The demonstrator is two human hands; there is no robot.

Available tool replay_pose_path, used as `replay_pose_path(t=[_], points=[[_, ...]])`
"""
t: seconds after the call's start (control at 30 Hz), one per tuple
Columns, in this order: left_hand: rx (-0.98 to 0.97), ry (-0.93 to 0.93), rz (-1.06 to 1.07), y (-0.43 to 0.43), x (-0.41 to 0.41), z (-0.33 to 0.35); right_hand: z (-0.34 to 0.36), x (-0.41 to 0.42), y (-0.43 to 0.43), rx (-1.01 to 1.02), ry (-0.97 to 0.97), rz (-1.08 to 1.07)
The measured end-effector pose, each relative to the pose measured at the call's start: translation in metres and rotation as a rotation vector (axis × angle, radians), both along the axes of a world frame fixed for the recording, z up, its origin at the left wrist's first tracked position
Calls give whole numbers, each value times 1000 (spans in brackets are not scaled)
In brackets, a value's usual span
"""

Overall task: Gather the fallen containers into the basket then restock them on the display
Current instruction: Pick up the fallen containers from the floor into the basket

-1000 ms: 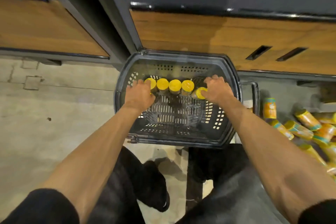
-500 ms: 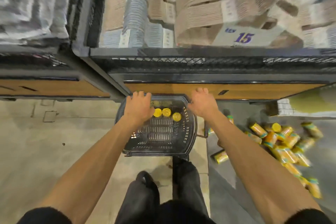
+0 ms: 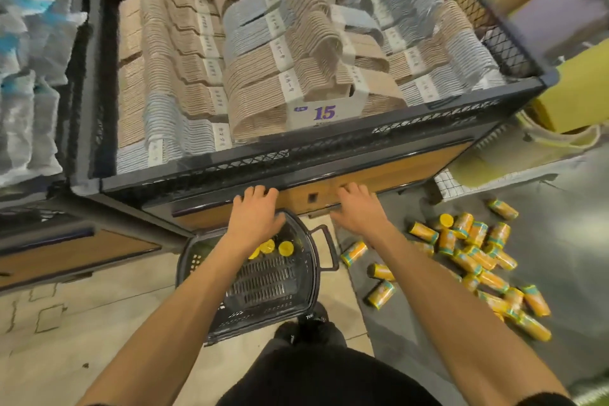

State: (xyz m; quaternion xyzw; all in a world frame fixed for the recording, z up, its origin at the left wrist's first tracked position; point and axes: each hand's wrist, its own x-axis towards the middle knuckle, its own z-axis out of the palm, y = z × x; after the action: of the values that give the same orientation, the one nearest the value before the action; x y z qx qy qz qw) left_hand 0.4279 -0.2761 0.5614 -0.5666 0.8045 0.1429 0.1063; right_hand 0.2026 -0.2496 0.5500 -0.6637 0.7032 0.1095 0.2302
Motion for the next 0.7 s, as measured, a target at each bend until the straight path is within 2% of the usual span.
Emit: replay_pose_path(t=[0.5,0.7], points=[[36,18,-401,50,-90,26,20,-78,159,-6,75,-440],[59,17,-522,86,-139,21,16,-117,225,97,65,-540]])
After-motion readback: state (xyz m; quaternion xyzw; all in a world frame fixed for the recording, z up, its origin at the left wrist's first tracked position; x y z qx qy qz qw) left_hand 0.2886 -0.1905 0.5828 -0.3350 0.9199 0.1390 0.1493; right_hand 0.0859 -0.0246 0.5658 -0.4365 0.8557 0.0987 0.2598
